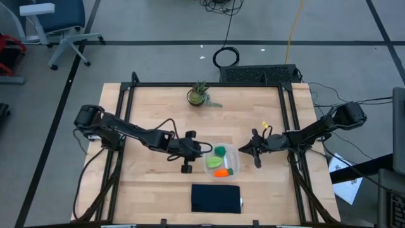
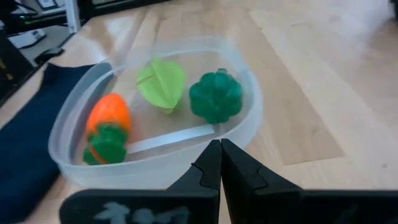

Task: Pick and placing Produce into tupperware
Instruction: Adjust the transparent container, then return to Home Position

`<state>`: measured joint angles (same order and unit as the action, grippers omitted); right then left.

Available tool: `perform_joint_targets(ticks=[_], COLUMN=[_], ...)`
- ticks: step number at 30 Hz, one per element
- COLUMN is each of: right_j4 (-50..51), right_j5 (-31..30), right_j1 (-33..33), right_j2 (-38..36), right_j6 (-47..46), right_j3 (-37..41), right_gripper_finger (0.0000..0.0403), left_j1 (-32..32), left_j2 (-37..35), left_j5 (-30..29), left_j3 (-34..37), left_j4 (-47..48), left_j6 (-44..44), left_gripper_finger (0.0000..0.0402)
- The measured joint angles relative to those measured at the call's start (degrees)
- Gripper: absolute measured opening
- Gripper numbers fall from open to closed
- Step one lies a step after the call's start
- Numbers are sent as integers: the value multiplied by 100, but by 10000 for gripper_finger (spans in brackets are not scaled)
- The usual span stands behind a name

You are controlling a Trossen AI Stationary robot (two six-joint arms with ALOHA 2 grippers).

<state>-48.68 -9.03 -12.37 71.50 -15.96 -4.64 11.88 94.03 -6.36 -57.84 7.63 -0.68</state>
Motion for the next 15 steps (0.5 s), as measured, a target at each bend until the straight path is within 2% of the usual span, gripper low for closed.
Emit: perform_joint_targets(ticks=[3, 6, 9, 12, 15], right_j4=[-39, -170, -293, -282, -127], right_j5=[-38, -33, -18, -9, -21], right_j1=[36, 38, 38, 38, 38], right_j2=[0, -27, -150, -407, -741], right_j6=[139, 331, 449, 569, 728], right_j3=[0, 0, 0, 0, 0], right_gripper_finger=[0, 0, 0, 0, 0], left_j1=[18, 145, 354, 446, 475], left_j2=[-250, -471, -723, -1048, -1467], left_j5=[-304, -462, -658, -732, -1008], left_j3=[0, 13, 130, 260, 575], left_j4=[277, 286, 248, -51, -346], left_j6=[144, 678, 1289, 1533, 1678], left_gripper_finger=[57, 57, 36, 7, 6])
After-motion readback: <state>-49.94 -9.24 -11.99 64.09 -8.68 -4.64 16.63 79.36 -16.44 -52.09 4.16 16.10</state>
